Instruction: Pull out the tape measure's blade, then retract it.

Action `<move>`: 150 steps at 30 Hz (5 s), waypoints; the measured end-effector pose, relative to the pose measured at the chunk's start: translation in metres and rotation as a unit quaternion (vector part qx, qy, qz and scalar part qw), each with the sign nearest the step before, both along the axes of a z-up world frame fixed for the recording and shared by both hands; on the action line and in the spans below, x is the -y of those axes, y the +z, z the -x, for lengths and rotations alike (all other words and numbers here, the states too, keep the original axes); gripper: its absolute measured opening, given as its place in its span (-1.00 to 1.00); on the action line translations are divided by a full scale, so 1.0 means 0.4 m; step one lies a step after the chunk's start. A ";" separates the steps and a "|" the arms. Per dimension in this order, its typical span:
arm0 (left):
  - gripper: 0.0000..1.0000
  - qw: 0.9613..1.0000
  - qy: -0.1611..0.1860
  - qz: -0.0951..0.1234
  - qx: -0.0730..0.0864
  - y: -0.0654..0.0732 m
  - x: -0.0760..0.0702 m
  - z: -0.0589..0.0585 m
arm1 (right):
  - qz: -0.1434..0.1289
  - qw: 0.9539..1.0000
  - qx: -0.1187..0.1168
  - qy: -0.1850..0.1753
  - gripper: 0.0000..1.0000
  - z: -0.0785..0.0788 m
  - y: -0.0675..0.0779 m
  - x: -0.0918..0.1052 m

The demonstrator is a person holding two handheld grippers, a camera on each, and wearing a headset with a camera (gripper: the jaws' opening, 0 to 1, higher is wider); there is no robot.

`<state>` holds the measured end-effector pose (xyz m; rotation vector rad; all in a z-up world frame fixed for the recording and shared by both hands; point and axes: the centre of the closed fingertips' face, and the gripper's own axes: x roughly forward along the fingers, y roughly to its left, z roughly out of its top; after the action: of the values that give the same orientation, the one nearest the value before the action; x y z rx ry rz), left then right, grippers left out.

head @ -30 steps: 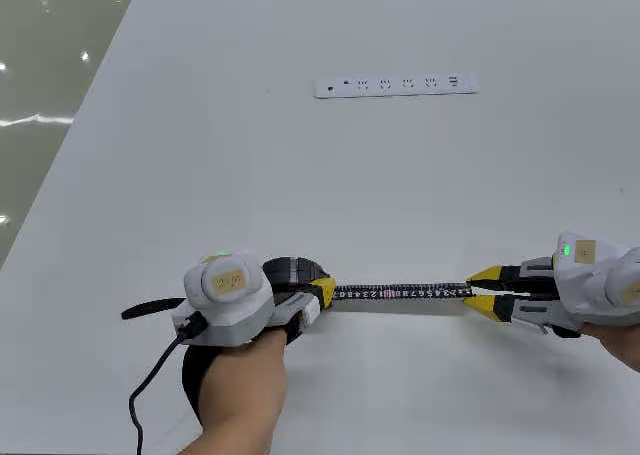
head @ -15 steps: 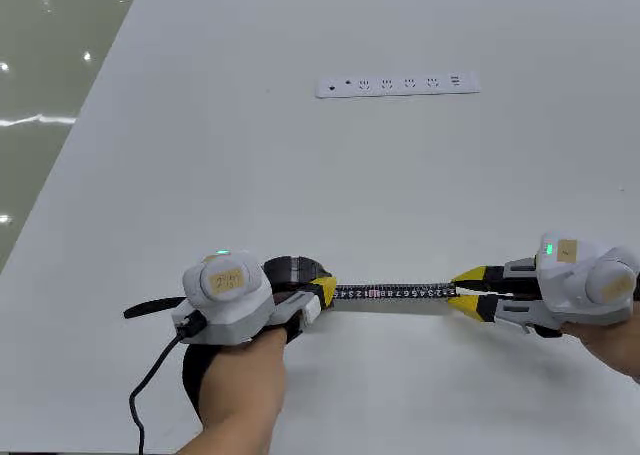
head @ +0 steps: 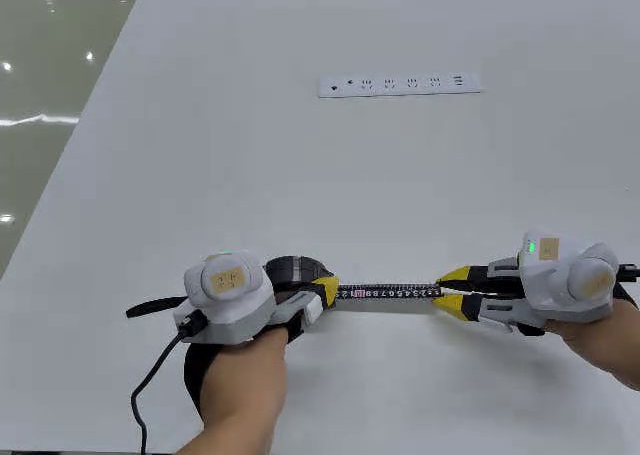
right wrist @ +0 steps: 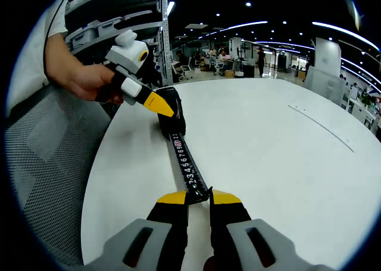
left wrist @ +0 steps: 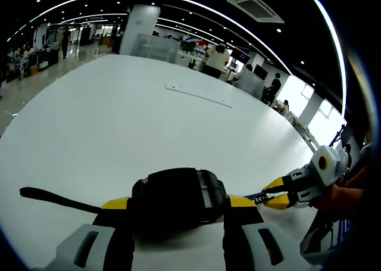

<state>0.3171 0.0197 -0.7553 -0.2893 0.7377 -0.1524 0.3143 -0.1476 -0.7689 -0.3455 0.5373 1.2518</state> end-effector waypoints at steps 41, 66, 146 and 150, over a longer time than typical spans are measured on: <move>0.13 1.000 0.005 0.015 -0.001 0.004 0.000 -0.002 | -0.038 0.999 -0.020 0.017 -0.82 0.002 0.001 -0.156; 0.13 1.000 0.009 0.024 0.000 0.003 -0.003 -0.002 | -0.055 0.998 -0.032 0.024 -0.82 0.006 -0.007 -0.248; 0.19 0.999 -0.036 -0.009 0.007 0.012 0.001 0.011 | -0.030 0.999 -0.040 0.020 -0.45 0.029 -0.006 -0.270; 0.20 0.999 -0.042 -0.009 0.008 0.015 -0.003 0.016 | -0.033 0.999 -0.036 0.013 -0.45 0.030 0.010 -0.259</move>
<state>0.3107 0.0209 -0.7493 -0.2395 0.7361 -0.2281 0.3023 -0.0438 -0.7650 -0.2543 0.5535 1.3086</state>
